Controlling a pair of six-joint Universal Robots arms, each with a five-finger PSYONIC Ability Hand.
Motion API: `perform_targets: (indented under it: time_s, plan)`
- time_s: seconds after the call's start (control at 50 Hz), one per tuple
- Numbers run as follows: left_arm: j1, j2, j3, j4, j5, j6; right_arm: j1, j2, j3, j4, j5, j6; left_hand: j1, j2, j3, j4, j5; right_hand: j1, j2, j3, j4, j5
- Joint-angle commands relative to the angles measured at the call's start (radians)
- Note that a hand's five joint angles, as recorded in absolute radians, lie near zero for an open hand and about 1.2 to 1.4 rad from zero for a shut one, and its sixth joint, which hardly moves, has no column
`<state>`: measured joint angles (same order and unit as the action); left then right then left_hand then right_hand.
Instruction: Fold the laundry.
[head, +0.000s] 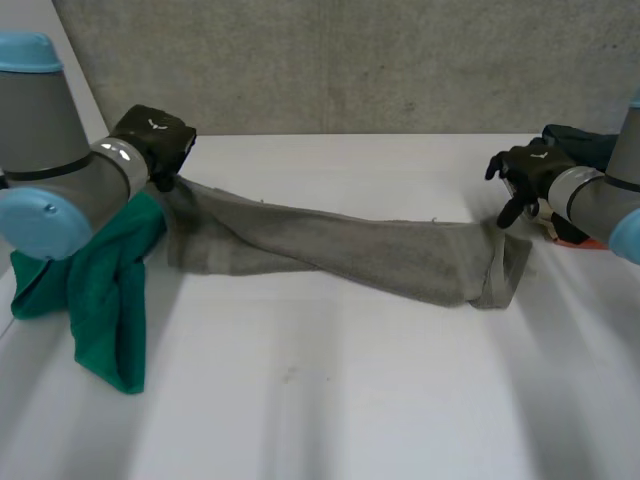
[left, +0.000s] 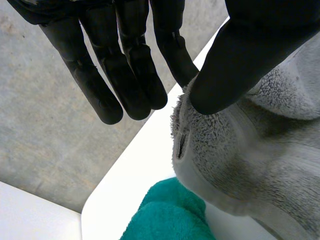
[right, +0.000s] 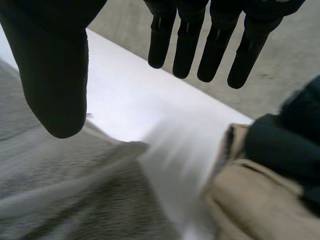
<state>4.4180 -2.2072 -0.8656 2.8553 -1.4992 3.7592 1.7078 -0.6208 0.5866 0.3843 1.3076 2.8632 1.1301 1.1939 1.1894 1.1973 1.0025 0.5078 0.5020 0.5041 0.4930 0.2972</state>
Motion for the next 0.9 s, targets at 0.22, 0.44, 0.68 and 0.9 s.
perform_targets:
  time_s: [0.22,0.44,0.68,0.9]
  plan:
    - [0.032,0.535,-0.616,0.289,0.117,0.059,0.079,0.121,-0.132,0.025,-0.126,-0.008,0.266,0.202,0.207,0.199,0.219,0.031,0.037,0.035,0.046,0.067]
    - [0.076,0.716,-0.817,0.449,0.146,0.050,0.128,0.203,-0.149,-0.007,-0.120,-0.084,0.266,0.202,0.207,0.199,0.219,0.066,0.072,0.070,0.081,0.102]
    - [0.136,0.739,-0.863,0.512,0.249,0.028,0.151,0.202,-0.238,-0.192,0.051,-0.093,0.266,0.202,0.207,0.199,0.219,0.888,0.894,0.892,0.903,0.925]
    - [0.213,0.370,-0.439,0.638,0.179,-0.004,0.130,-0.134,-0.150,-0.597,0.170,-0.012,0.266,0.202,0.207,0.199,0.219,0.888,0.894,0.892,0.903,0.925]
